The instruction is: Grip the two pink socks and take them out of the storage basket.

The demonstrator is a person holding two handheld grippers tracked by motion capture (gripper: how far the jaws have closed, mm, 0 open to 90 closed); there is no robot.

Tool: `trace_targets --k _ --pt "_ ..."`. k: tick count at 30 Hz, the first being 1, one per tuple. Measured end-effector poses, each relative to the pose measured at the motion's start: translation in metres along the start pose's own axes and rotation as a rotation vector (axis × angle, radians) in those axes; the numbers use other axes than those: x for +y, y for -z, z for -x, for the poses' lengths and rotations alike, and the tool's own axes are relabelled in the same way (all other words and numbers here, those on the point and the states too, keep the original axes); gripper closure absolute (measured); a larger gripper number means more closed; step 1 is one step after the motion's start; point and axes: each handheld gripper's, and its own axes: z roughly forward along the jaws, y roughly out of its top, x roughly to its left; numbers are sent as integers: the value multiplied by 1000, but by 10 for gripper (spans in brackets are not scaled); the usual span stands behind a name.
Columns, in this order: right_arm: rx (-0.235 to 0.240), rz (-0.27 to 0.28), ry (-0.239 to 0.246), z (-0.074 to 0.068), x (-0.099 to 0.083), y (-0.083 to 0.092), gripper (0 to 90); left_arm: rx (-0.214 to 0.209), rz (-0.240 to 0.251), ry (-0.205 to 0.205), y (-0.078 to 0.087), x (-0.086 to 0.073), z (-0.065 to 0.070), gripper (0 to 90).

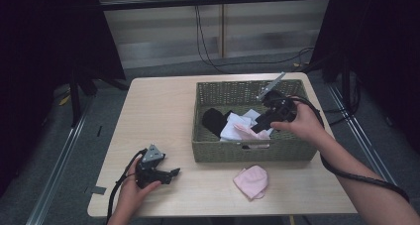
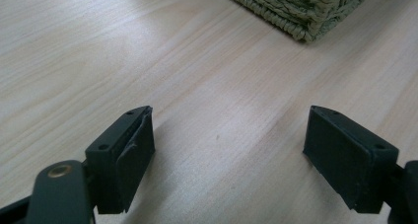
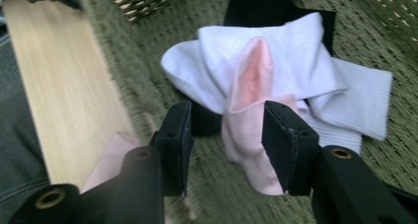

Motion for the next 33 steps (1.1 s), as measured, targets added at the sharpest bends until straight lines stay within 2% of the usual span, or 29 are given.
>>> trace_targets --k 7,14,15,16,17,28,33 --pt "-36 -34 -38 13 2 -17 470 0 0 0 0 0 0 189" --pt "-39 -63 -63 23 1 -38 451 0 0 0 0 0 0 189" --pt "-29 -68 -54 26 0 -42 448 0 0 0 0 0 0 189" --pt "-29 -68 -54 26 0 -42 448 0 0 0 0 0 0 189" --pt "-27 -61 -77 25 1 -44 439 0 0 0 0 0 0 189" --pt "-9 -43 -57 18 12 -49 415 0 0 0 0 0 0 189" --pt "-2 -67 -56 16 11 -57 412 0 0 0 0 0 0 189"
